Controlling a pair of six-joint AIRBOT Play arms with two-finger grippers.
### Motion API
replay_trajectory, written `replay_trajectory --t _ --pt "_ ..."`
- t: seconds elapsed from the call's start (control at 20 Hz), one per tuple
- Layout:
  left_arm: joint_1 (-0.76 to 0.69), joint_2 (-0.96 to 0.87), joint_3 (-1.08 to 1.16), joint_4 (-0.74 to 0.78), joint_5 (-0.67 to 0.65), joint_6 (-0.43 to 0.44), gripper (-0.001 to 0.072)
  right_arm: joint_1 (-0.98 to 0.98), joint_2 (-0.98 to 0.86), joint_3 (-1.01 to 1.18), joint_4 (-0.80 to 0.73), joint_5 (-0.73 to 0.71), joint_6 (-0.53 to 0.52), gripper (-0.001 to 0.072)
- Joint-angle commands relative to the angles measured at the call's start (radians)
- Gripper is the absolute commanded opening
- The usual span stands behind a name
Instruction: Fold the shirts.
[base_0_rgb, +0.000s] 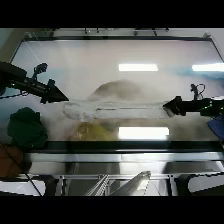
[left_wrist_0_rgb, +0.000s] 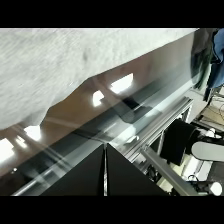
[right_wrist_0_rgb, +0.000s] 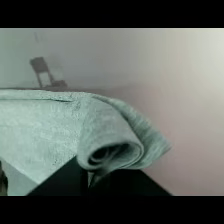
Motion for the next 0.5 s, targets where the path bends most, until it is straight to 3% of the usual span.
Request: replay_trajectory --t 0.0,0.3,0.45 --pt "-0.108 -0.03 -0.013 -0.039 -0.113 0.004 0.0026 0.068 -0.015 0.023 0.068 0.036 -0.005 0.0019" --pt "-0.439 -0.27 0.172 -0.014 -0.341 -0.034 0.0023 0.008 0.084 0.093 0.067 0.266 0.015 0.0018" --pt "-0.586 -0.41 0.3 0.028 -0.376 -0.072 0.0024 -0.064 0.133 0.156 0.067 0.357 0.029 0.0018"
